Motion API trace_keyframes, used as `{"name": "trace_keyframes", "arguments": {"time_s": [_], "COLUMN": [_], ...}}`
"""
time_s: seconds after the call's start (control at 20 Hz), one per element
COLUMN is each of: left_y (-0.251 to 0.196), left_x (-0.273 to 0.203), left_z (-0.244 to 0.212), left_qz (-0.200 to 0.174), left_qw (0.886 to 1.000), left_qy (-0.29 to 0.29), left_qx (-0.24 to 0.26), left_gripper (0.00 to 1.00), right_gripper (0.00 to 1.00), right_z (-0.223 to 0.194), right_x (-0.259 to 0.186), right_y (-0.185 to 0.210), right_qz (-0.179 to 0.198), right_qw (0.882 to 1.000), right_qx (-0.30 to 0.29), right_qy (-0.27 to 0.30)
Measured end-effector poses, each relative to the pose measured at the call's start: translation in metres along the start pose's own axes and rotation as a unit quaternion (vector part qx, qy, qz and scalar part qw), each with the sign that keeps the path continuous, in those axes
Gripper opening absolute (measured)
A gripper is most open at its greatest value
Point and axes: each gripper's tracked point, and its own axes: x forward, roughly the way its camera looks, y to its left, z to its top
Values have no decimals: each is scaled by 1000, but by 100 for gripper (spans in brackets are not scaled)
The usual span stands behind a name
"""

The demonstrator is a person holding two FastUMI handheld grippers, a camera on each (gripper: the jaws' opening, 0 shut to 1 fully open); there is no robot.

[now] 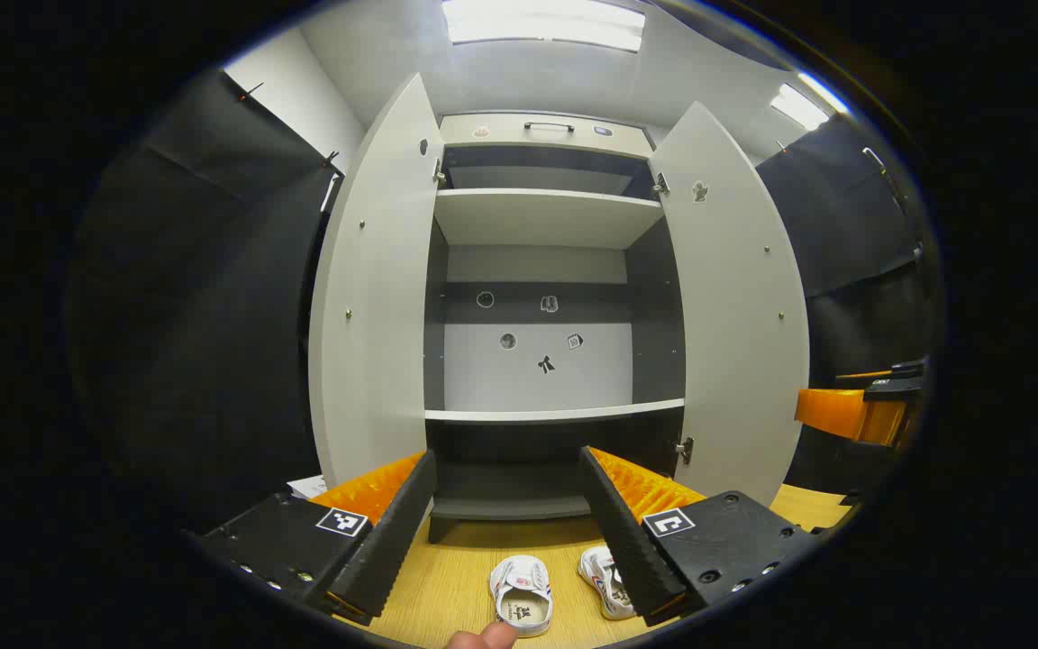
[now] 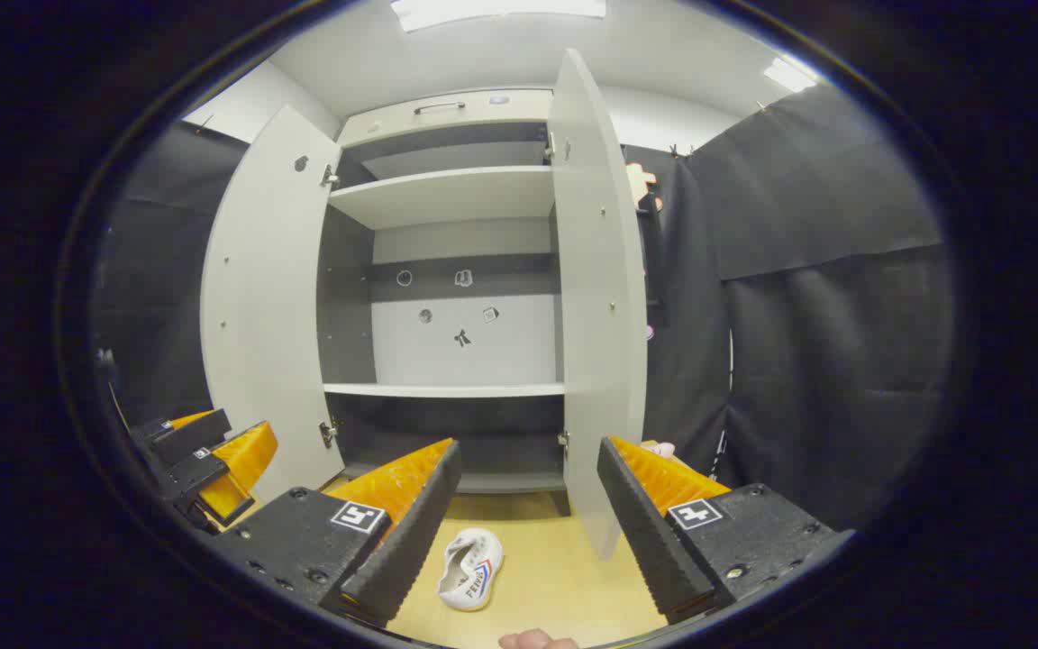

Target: Grab one shoe with the right hand and put it into the shoe cabinet, grab the other shoe with the left hand and put it into the shoe cabinet; then close the right door with the right hand and the left door with the left hand.

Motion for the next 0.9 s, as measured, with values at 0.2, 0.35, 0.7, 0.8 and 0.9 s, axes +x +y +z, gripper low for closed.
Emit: {"name": "trace_keyframes", "arguments": {"time_s": [0.2, 0.35, 0.7, 0.8, 0.9], "left_y": [-5, -7, -5, -4, -5], "left_x": [0, -1, 2, 2, 3], "left_z": [-1, -1, 2, 2, 1], "left_qz": [-6, -5, -3, 1, 3], "left_qw": [1000, 1000, 1000, 1000, 1000], "left_qy": [4, 3, -1, 2, 5], "left_qx": [-13, -16, -10, -15, -23], "left_gripper": [95, 95, 95, 95, 95], "right_gripper": [99, 94, 94, 94, 94], "right_z": [2, 2, -1, -1, -5], "right_x": [1, 3, 5, 7, 12], "right_y": [3, 7, 12, 16, 26], "right_qz": [0, 3, 8, 11, 22], "right_qw": [1000, 1000, 1000, 1000, 1000], "right_qx": [-2, -8, -6, -2, 6], "right_qy": [-6, -7, -3, -2, 2]}}
